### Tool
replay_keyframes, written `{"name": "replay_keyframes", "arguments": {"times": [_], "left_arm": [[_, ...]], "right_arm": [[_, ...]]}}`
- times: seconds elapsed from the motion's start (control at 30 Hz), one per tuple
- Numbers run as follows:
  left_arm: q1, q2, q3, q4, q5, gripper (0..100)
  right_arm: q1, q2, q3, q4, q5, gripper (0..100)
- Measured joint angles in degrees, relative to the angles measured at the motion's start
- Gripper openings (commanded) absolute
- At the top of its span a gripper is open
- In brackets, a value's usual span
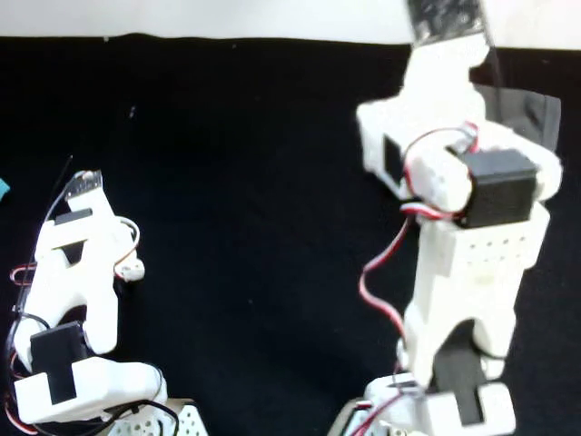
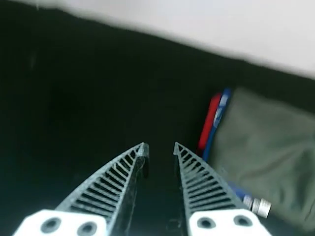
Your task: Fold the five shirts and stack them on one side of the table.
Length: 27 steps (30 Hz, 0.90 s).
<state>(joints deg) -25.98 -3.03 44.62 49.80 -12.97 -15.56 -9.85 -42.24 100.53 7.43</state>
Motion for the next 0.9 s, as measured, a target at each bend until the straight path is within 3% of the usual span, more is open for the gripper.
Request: {"name": "replay_keyframes", "arguments": {"times": [0.3,0.63,0.9], "left_arm": [[0.0,0.0,0.0,0.0,0.0,1],[0.0,0.0,0.0,0.0,0.0,1],[0.0,0.0,0.0,0.0,0.0,1]], "right_arm": [[-2.5,-19.5,38.4,-8.7,0.0,9.1],[-2.5,-39.6,100.3,-43.8,4.5,9.1],[0.6,-42.5,120.7,-56.9,4.5,9.1]]}}
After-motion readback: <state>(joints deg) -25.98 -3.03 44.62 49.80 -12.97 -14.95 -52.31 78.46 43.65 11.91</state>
